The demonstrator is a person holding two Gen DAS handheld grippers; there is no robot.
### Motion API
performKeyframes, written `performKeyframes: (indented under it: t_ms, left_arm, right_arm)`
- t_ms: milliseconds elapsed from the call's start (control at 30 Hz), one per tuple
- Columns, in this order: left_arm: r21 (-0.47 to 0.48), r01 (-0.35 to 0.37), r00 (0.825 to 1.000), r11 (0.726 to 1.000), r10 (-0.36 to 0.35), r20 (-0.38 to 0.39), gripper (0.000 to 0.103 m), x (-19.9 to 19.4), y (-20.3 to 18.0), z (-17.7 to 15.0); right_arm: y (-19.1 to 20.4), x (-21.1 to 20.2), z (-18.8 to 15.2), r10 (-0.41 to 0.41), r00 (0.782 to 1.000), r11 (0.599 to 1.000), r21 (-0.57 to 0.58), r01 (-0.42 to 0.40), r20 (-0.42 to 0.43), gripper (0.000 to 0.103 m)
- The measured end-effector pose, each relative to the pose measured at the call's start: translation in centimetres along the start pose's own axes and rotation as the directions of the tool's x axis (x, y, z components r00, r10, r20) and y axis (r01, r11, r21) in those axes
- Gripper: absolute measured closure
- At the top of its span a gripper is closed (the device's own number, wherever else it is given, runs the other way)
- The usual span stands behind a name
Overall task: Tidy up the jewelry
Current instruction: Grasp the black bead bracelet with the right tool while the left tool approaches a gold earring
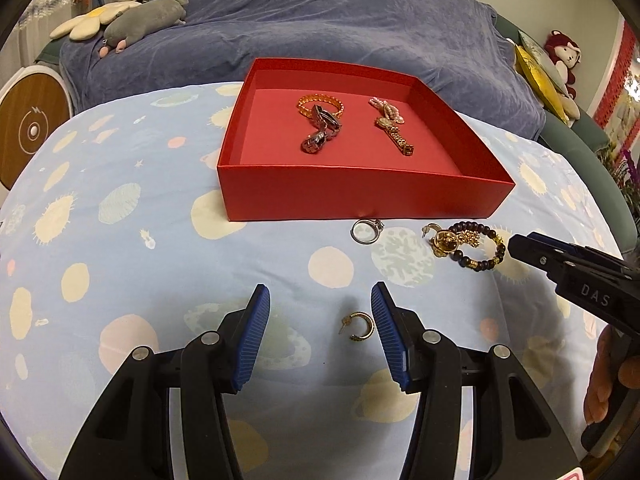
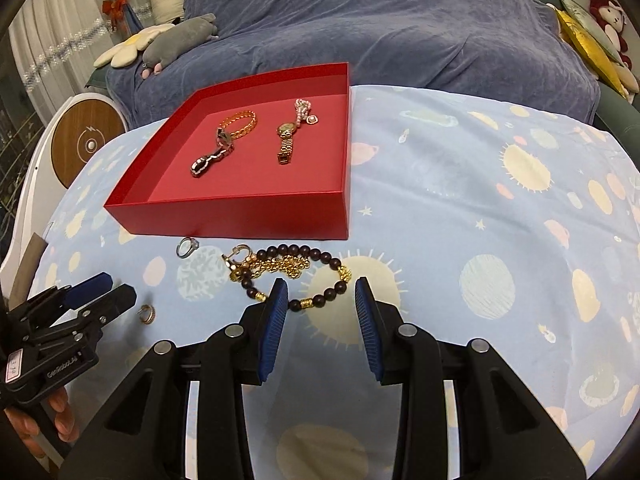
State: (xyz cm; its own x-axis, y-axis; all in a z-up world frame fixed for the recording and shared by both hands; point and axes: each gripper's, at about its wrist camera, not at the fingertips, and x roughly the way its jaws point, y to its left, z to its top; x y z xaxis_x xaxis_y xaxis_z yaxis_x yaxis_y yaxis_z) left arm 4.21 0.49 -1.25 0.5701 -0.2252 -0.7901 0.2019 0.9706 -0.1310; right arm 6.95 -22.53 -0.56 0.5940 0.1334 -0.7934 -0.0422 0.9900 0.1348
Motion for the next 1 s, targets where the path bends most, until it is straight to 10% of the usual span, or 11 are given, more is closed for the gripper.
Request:
performKeyframes:
  t_ms: [467,1000]
  left_arm:
    - [-0.029,0.014,1.000,0.999,-0.015,-0.007,0.052,0.1,1.3,0.0]
    - [-0.021,0.162,0.987,0.987,-0.162,0.009,0.052,0.8,-2.3,1.4]
  right_arm:
    - [0.2,3.1,0.5,-0.057,0.998,0.998,-0.033,0.056,-0.023,0.086]
    - [1.0,-0.9,-3.3,0.051,0.995,0.994,-0.096,-0.060,-0.089,0.095]
